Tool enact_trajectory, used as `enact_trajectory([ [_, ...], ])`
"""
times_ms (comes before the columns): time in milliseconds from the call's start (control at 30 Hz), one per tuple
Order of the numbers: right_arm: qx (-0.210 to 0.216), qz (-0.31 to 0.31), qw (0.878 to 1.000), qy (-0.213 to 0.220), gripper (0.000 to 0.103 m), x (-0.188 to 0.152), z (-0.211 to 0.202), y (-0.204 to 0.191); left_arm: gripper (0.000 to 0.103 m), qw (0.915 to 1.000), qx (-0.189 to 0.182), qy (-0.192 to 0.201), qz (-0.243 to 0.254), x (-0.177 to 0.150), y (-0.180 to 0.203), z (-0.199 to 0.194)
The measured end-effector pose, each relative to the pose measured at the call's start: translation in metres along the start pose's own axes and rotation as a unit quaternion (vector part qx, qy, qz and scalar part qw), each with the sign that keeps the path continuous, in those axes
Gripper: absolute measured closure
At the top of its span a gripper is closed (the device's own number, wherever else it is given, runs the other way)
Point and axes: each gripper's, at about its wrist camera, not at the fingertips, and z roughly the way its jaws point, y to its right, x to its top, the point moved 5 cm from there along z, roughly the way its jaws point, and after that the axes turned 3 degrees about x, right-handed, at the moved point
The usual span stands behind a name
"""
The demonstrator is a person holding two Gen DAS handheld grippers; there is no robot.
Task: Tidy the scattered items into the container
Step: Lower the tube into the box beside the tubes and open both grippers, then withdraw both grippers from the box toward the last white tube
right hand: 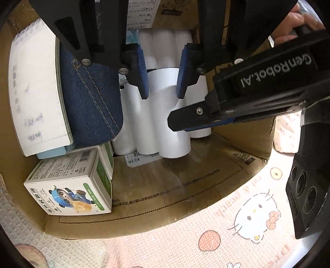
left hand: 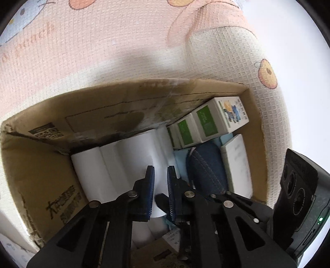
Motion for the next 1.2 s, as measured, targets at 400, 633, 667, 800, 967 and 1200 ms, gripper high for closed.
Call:
enact_trajectory([
  [400,-0.055,-0.03,0.995,0.083,0.078,-0.046,-0.064,-0.016,0.079,0.989,0.041,0.107,0.093,-0.029,0.032,-0.076],
  [633,-0.099,-0.083,0.98,0.15,0.078,-0.041,-0.105,-0.056,0.056,0.9686,0.042,0.191,0.154,-0.069,0.03,-0.127],
  [667,-0.102,-0.088,0.978,0.158,0.078,-0.036,-0.106,-0.06,0.054,0.964,0.043,0.205,0.164,-0.08,0.026,-0.136],
  [800,-0.122,-0.127,0.964,0.201,0.078,-0.054,-0.107,-0.091,0.047,0.9418,0.034,0.262,0.207,-0.131,0.002,-0.16],
  [967,-0.149,-0.206,0.94,0.227,0.076,-0.087,-0.102,-0.142,0.044,0.9536,-0.007,0.266,0.14,-0.166,-0.049,-0.171],
  [1200,-0.176,-0.259,0.923,0.223,0.073,-0.12,-0.08,-0.183,0.044,0.9455,0.005,0.317,0.072,-0.193,-0.116,-0.198],
])
